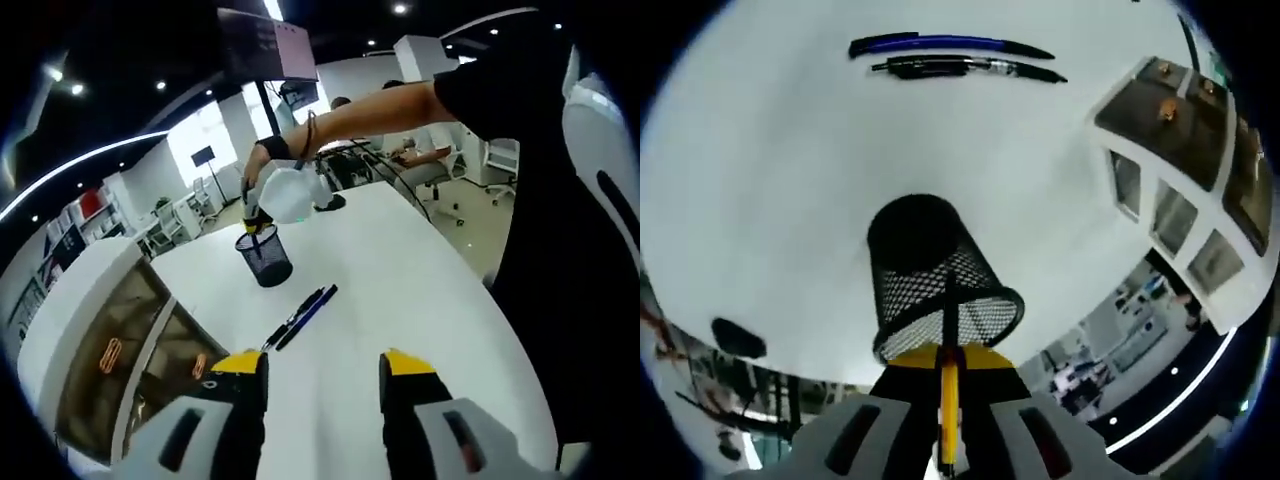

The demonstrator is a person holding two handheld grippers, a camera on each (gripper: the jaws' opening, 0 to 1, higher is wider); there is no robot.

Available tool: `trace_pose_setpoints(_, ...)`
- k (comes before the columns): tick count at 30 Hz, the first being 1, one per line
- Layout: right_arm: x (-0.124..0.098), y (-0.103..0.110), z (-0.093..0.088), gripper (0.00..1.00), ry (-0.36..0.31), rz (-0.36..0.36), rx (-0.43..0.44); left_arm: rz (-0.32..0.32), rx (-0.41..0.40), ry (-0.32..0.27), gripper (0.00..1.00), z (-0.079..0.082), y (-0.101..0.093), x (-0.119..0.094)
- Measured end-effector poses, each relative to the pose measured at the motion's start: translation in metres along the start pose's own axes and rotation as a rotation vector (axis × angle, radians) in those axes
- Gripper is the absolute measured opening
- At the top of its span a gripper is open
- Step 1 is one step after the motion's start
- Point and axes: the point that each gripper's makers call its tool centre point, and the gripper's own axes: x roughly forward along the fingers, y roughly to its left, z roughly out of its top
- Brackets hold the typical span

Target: Pick up the scattered pens and sticky notes one by one and arrange them into an orderly layout on the desk, lining the pens up parallel to each other and squaring the sticky note stack until the whole desk area is clear and organized

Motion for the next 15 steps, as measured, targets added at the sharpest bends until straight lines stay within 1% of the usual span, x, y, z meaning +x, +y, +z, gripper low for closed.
trace_pose_setpoints(3,0.0,0.0,0.0,0.05,0.0,0.002,-0.002,0.002,-0.002,-0.003,0.45,0.001,0.0,0.0)
trace_pose_setpoints(4,0.001,0.0,0.0,0.05,-0.006,0.014,0.005,-0.043,-0.021,-0.053,0.45,0.011,-0.008,0.003)
trace_pose_setpoints(5,0.001,0.003,-0.001,0.05,-0.008,0.031,0.027,-0.068,-0.028,-0.067,0.45,0.013,-0.013,0.005)
trace_pose_setpoints(6,0.002,0.004,-0.002,0.05,-0.008,0.042,0.063,-0.078,-0.028,-0.069,0.45,0.014,-0.014,0.006)
trace_pose_setpoints(7,0.004,0.003,-0.003,0.06,-0.002,0.04,0.063,-0.084,-0.024,-0.065,0.45,0.013,-0.016,0.005)
trace_pose_setpoints(9,0.004,0.001,-0.008,0.14,0.029,0.022,0.062,-0.08,-0.021,-0.061,0.45,0.011,-0.014,0.002)
trace_pose_setpoints(11,0.003,-0.003,-0.007,0.2,0.021,0.003,0.071,-0.057,-0.03,-0.054,0.45,0.008,-0.006,0.001)
trace_pose_setpoints(13,0.002,-0.004,-0.006,0.2,0.02,-0.003,0.082,-0.043,-0.031,-0.039,0.45,0.005,-0.003,0.001)
trace_pose_setpoints(15,-0.004,-0.002,-0.008,0.2,0.035,-0.002,0.083,-0.032,-0.019,-0.025,0.45,0.001,-0.001,0.001)
